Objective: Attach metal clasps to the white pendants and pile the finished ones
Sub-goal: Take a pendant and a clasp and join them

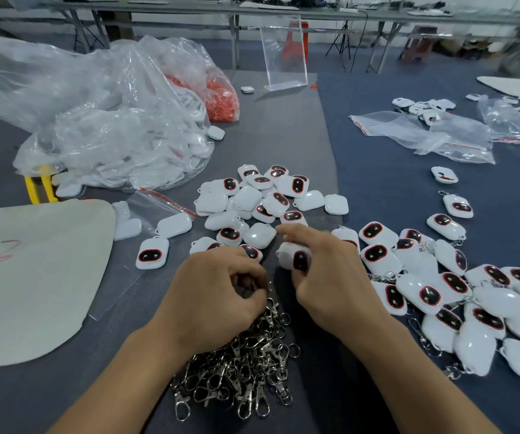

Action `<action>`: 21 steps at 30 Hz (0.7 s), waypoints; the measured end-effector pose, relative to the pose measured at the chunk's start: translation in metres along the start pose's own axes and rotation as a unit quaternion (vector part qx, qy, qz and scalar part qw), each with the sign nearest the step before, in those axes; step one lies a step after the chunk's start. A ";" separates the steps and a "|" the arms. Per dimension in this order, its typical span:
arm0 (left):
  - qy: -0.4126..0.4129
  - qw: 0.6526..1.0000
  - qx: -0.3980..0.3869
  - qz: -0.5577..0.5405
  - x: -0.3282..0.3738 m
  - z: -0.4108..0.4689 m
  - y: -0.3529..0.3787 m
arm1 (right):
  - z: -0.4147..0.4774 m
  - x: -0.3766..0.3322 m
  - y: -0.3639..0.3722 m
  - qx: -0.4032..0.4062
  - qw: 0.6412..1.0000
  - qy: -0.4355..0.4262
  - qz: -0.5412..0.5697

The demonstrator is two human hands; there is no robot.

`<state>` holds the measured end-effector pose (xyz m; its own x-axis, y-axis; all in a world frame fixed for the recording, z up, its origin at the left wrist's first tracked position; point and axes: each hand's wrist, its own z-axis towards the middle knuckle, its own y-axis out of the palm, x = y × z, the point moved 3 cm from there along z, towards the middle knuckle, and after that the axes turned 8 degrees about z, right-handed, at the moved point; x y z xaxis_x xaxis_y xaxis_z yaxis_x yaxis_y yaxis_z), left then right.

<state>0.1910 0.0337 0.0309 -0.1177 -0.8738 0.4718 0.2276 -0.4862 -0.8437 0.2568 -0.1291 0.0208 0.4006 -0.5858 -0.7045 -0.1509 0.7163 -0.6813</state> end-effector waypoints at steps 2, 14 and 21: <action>-0.007 1.000 0.003 -0.022 0.001 0.000 0.000 | -0.001 0.001 -0.002 0.018 1.000 0.012 0.009; 0.028 0.994 -0.009 -0.103 0.009 -0.003 -0.003 | 0.020 0.036 -0.031 0.156 0.975 0.156 0.009; -0.037 0.993 0.012 -0.108 0.003 -0.003 0.002 | 0.012 0.033 -0.042 0.229 0.967 0.080 -0.073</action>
<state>0.1886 0.0301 0.0298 -0.0957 -0.7455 0.6596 0.2273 -0.6616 -0.7146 0.2867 -0.1742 0.0291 0.2375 -0.7187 -0.6535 0.3288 0.6926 -0.6421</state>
